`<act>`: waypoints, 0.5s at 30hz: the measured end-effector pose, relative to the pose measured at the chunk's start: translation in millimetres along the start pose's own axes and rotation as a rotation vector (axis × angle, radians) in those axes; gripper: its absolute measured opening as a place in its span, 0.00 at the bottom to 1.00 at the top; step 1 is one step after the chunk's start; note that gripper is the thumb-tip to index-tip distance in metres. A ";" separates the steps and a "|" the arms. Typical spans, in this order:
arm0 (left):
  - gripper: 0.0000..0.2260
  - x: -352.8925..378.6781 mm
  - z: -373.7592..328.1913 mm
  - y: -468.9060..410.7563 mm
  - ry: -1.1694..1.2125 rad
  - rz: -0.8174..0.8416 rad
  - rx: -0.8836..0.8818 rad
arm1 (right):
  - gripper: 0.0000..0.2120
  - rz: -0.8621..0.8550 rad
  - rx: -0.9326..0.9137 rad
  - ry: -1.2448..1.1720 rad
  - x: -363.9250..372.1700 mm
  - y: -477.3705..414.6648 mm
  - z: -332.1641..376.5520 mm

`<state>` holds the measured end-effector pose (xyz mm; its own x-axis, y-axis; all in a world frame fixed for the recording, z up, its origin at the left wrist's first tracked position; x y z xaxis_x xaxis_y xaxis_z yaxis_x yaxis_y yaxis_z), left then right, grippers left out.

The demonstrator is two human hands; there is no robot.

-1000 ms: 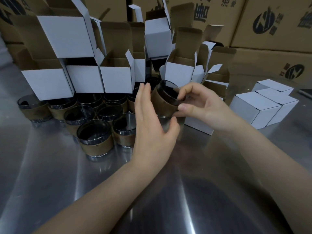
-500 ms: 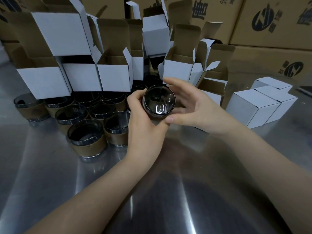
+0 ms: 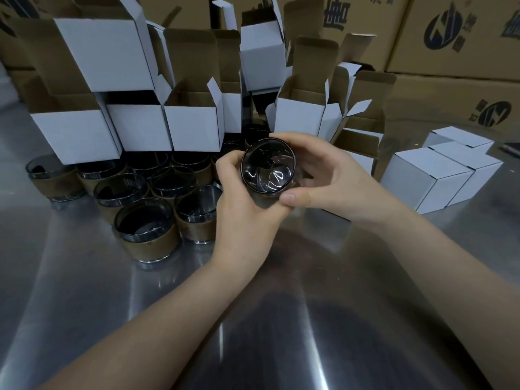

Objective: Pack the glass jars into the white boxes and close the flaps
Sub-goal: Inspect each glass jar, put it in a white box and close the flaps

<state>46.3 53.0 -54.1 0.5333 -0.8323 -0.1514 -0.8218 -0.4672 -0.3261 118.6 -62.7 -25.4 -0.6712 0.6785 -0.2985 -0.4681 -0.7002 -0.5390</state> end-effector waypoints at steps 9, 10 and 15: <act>0.30 1.2 -5.2 5.3 0.135 0.022 -0.064 | 0.28 -0.014 0.131 -0.278 8.6 1.6 -5.0; 0.29 1.9 -4.9 5.4 0.145 0.031 -0.074 | 0.27 -0.012 0.154 -0.344 10.8 1.4 -5.7; 0.32 6.8 -7.2 5.5 0.204 0.099 -0.081 | 0.28 -0.044 0.138 -0.500 7.7 2.5 -3.2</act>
<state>44.0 42.7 -50.2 0.4045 -0.9144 0.0156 -0.8857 -0.3959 -0.2424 114.1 -58.6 -31.6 -0.8261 0.5425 0.1523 -0.5505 -0.7192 -0.4239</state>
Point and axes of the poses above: each hand's wrist, its own y-axis away from the middle knuckle, its own x-axis out of the palm, z = x × y, the point moved 7 cm from there along -y, towards the middle knuckle, and after that the axes turned 13 degrees about -x, right-handed, at the moved point
